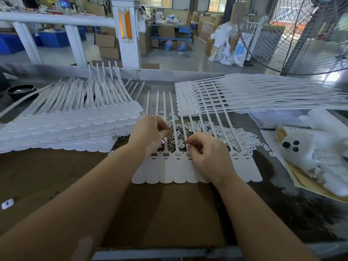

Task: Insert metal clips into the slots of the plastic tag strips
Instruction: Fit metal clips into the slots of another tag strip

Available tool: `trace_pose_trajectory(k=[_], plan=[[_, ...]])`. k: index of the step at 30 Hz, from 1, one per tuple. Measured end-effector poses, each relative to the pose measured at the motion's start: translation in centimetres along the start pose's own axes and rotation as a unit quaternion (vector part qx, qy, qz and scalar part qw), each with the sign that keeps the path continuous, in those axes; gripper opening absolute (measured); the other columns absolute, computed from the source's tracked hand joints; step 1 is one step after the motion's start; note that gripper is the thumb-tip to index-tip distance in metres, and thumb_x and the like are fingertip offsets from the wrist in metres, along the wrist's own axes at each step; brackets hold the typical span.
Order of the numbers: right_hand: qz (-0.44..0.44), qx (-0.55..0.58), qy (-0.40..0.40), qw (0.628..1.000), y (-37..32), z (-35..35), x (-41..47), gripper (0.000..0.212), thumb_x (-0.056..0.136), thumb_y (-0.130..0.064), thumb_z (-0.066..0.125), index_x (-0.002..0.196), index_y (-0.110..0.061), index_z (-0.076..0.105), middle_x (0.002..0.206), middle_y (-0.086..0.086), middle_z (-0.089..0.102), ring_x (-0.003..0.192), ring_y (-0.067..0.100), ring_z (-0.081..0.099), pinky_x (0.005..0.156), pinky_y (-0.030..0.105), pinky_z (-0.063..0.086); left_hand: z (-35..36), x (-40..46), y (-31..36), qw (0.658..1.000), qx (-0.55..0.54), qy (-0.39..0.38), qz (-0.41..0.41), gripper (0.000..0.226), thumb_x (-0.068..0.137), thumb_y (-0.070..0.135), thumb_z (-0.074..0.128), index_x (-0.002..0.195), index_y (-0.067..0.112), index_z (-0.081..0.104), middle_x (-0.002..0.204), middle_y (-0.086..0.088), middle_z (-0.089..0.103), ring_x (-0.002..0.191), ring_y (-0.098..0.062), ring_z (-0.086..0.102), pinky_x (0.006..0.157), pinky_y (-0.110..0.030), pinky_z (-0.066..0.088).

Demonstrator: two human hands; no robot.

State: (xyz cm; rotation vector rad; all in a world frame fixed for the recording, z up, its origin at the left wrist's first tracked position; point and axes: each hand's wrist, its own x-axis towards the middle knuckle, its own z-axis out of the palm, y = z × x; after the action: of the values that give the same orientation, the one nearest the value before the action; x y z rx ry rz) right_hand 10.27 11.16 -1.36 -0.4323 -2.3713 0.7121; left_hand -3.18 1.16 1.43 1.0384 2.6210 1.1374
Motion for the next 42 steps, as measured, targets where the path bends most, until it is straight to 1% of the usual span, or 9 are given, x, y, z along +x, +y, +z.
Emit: trace_pose_trajectory(k=[4,10,21,24,29,31,35,38,42], plan=[[0.011,0.016,0.004,1.000,-0.1,0.1,0.1,0.014,0.083,-0.004,0.059,0.090,-0.012,0.067,0.078,-0.002,0.067,0.077,0.015,0.063,0.075,0.037,0.052,-0.7,-1.1,0.2,0.991,-0.108,-0.068,0.028,0.008,0.081,0.019,0.072,0.075,0.022,0.068,0.072,0.006,0.067,0.065,-0.005,0.057,0.056,-0.011,0.043],[0.013,0.018,0.002,1.000,0.0,-0.1,0.1,0.013,0.084,-0.005,0.059,0.091,-0.012,0.068,0.083,0.001,0.069,0.080,0.018,0.064,0.076,0.039,0.052,-1.7,-1.2,0.6,0.976,-0.066,-0.201,0.050,0.010,0.081,0.018,0.071,0.073,0.025,0.072,0.068,0.009,0.069,0.057,0.006,0.055,0.053,-0.006,0.041],[0.004,0.003,0.004,1.000,-0.1,-0.1,0.1,0.012,0.083,-0.006,0.060,0.091,-0.013,0.068,0.082,-0.001,0.067,0.078,0.015,0.061,0.075,0.035,0.052,-2.0,-0.4,1.9,0.958,0.056,-0.274,0.069,0.006,0.085,0.022,0.065,0.084,0.024,0.071,0.072,0.013,0.063,0.064,-0.002,0.054,0.058,-0.017,0.044],[0.008,0.004,0.002,1.000,-0.1,-0.2,0.1,0.012,0.084,-0.007,0.060,0.091,-0.013,0.068,0.084,-0.002,0.067,0.079,0.014,0.061,0.076,0.035,0.052,-1.9,-0.2,2.2,0.956,0.080,-0.276,0.061,0.008,0.085,0.024,0.065,0.087,0.022,0.072,0.084,0.003,0.068,0.072,-0.013,0.058,0.066,-0.027,0.049],[0.008,0.011,0.001,1.000,-0.1,-0.2,0.1,0.012,0.084,-0.007,0.060,0.091,-0.012,0.068,0.084,0.000,0.067,0.079,0.016,0.063,0.076,0.038,0.052,-1.4,-0.4,2.3,0.959,0.069,-0.272,0.041,0.012,0.087,0.022,0.063,0.085,0.015,0.073,0.086,-0.012,0.068,0.065,-0.017,0.052,0.054,-0.023,0.043],[0.011,0.019,-0.003,1.000,-0.1,-0.2,0.1,0.012,0.084,-0.006,0.060,0.090,-0.012,0.067,0.083,0.000,0.067,0.080,0.017,0.064,0.076,0.039,0.052,-1.4,-0.5,2.1,0.968,0.035,-0.248,0.028,0.013,0.088,0.021,0.062,0.087,0.013,0.072,0.086,-0.013,0.068,0.066,-0.017,0.053,0.056,-0.023,0.044],[-0.005,0.043,-0.001,0.999,-0.1,-0.3,0.2,0.009,0.084,-0.009,0.062,0.087,-0.013,0.069,0.077,-0.005,0.064,0.076,0.016,0.062,0.073,0.037,0.052,-1.4,-0.9,1.7,0.979,-0.049,-0.196,0.005,0.014,0.090,0.018,0.060,0.091,0.008,0.070,0.076,-0.001,0.066,0.059,-0.005,0.055,0.050,-0.011,0.042],[-0.012,0.068,-0.007,0.998,-0.2,-0.3,0.2,0.006,0.085,-0.012,0.063,0.085,-0.012,0.069,0.076,-0.004,0.065,0.074,0.017,0.063,0.071,0.036,0.051,-1.1,-1.2,1.8,0.976,-0.103,-0.192,-0.006,0.011,0.091,0.016,0.059,0.087,0.011,0.068,0.075,0.001,0.067,0.062,-0.005,0.056,0.059,-0.020,0.045],[0.011,0.108,-0.012,0.994,-0.1,-0.4,0.3,0.005,0.084,-0.013,0.065,0.080,-0.015,0.068,0.070,-0.007,0.063,0.068,0.006,0.059,0.064,0.019,0.046,-0.7,-1.8,1.8,0.977,-0.121,-0.174,0.003,0.015,0.092,0.015,0.058,0.078,0.018,0.064,0.065,0.009,0.065,0.059,-0.001,0.055,0.050,-0.012,0.041]])
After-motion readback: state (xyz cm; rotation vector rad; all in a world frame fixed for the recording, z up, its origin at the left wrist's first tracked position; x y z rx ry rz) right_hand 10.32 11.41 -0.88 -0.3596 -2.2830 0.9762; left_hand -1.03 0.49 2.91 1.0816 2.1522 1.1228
